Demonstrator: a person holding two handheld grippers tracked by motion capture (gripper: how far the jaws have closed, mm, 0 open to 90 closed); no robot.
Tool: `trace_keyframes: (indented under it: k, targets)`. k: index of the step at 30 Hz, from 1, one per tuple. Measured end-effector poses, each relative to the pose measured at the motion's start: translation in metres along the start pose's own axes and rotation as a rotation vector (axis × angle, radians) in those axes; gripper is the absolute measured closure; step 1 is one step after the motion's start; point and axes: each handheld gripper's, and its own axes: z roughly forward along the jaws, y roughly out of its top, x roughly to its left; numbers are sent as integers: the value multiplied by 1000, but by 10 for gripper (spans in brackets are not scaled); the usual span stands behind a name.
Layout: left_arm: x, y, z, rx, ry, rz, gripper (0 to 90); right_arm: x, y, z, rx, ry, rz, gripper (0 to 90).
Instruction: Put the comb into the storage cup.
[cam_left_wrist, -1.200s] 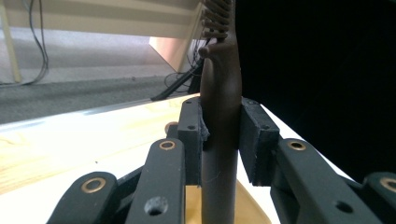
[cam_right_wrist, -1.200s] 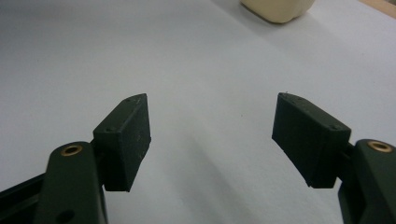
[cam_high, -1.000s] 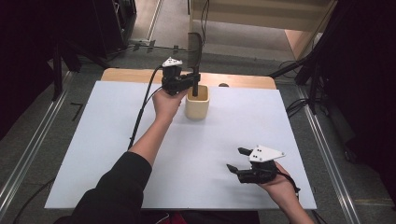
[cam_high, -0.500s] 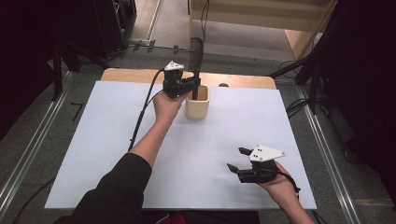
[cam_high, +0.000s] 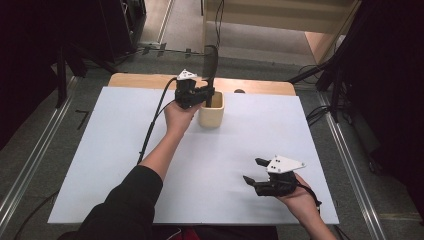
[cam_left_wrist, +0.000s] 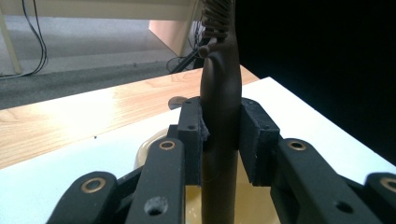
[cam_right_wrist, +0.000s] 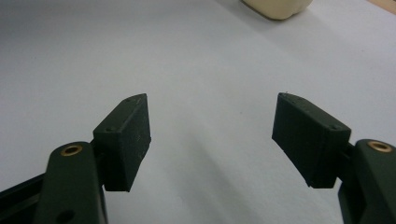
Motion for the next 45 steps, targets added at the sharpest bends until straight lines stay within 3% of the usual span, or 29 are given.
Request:
trace_keyframes:
  k: [6,21,22,23,25,29,35,40,45]
  targets:
    - [0,-2,-1,-12,-5,25,731,0,0,0,0,0,-3,261]
    - [1,-9,2,10,-20,18,724,0,0,0,2,-6,7,261]
    - [1,-9,2,2,-33,21,706,0,0,0,1,-4,6,261]
    - [1,-9,1,-7,-36,26,581,0,0,0,1,-4,8,261]
    - [3,-7,-3,-6,-21,12,423,0,0,0,0,-5,9,261]
    - [8,-3,-11,5,-16,-15,343,0,0,0,-1,-7,11,260]
    - [12,0,-21,40,-56,-41,326,0,0,0,3,-8,7,260]
    - [13,0,-27,70,-66,-43,326,-1,0,1,4,-6,10,261]
    - [15,-3,-37,68,-52,-31,326,-1,1,2,3,-8,5,261]
